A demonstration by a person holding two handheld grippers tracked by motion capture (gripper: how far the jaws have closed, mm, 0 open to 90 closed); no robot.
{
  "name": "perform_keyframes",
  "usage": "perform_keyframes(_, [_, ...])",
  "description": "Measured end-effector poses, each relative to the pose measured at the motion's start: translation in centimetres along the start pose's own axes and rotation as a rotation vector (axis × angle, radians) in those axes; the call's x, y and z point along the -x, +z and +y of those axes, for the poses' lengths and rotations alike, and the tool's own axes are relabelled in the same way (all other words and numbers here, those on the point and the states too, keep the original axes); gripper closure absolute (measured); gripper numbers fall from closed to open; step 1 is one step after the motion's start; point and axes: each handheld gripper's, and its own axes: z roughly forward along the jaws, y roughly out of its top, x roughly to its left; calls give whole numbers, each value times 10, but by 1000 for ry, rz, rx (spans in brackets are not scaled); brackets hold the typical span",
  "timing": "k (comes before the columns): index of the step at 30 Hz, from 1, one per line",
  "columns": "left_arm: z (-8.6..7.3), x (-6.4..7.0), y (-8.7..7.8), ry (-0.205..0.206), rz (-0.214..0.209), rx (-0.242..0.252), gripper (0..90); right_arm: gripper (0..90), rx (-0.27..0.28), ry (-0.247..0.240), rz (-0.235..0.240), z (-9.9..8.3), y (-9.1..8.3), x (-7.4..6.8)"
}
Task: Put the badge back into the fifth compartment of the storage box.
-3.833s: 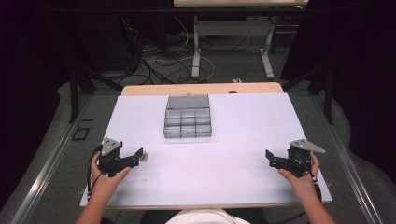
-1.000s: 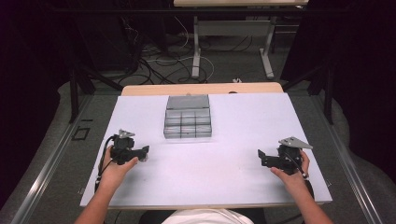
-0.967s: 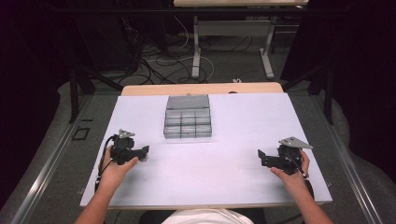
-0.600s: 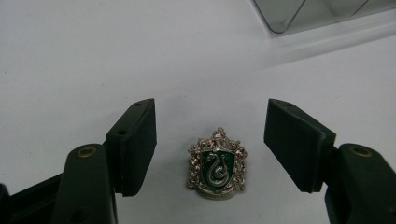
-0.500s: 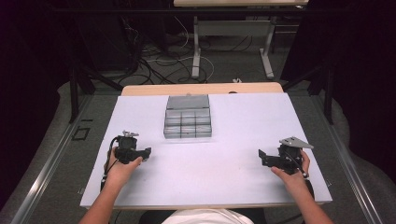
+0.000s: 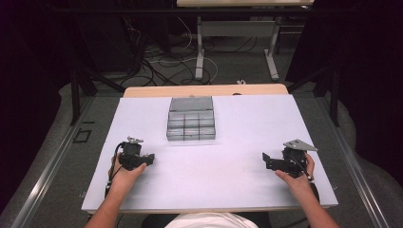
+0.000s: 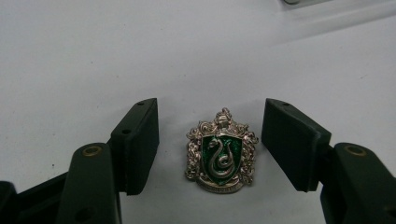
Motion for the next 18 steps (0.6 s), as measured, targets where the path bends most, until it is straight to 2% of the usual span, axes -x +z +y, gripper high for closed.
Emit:
perform_keyframes(4, [-1, 2, 0, 1, 6, 2, 406, 11, 5, 4, -11, -1, 1, 1])
perform_keyframes(9, [-1, 1, -1, -13, 3, 10, 434, 11, -5, 9, -3, -1, 0, 3])
perform_keyframes(18, [-3, -3, -3, -17, 7, 14, 539, 11, -13, 6, -3, -2, 1, 4])
